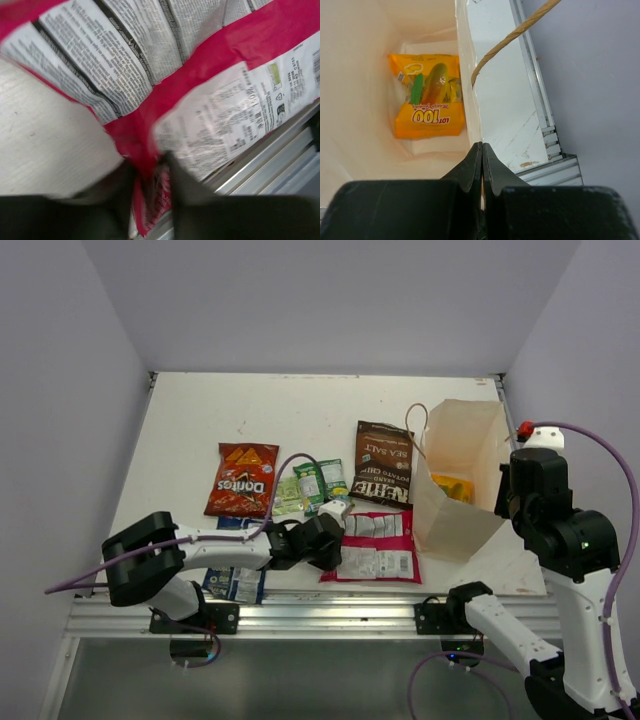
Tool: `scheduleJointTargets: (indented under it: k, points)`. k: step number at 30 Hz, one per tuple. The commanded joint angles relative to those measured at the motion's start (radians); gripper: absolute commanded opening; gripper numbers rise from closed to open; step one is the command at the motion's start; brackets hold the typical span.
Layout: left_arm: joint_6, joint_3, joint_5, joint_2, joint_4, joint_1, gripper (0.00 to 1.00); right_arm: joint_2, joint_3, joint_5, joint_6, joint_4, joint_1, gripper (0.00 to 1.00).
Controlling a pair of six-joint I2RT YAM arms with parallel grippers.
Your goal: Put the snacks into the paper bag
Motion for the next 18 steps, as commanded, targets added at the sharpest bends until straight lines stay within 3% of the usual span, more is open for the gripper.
scheduleJointTargets:
  k: [1,2,7,10,12,13,16,18]
  points:
    - [0.029,0.014,-0.012,-0.005,0.029,0.004,0.09,-0.009,0.009,-0.007,-0.025,0.000,0.000,0.00]
    - [0.028,0.031,-0.032,-0.013,0.010,0.004,0.00,-0.009,0.009,-0.005,-0.027,0.000,0.000,0.00]
    - [0.041,0.215,-0.162,-0.083,-0.220,0.004,0.00,-0.008,0.019,-0.004,-0.027,-0.004,0.000,0.00]
    - [0.083,0.469,-0.299,-0.120,-0.465,0.004,0.00,-0.006,0.024,-0.001,-0.027,-0.009,0.000,0.00]
    - [0.123,0.728,-0.380,-0.081,-0.557,0.004,0.00,-0.008,0.022,-0.001,-0.027,-0.009,0.000,0.00]
    - [0.138,0.915,-0.399,-0.055,-0.637,0.004,0.00,-0.008,0.021,-0.002,-0.027,-0.009,0.000,0.00]
    - [0.186,1.184,-0.433,0.065,-0.749,0.004,0.00,-0.008,0.016,-0.008,-0.027,-0.005,0.000,0.00]
    - [0.222,1.440,-0.456,0.154,-0.787,0.003,0.00,-0.006,0.018,-0.008,-0.027,-0.005,0.000,0.00]
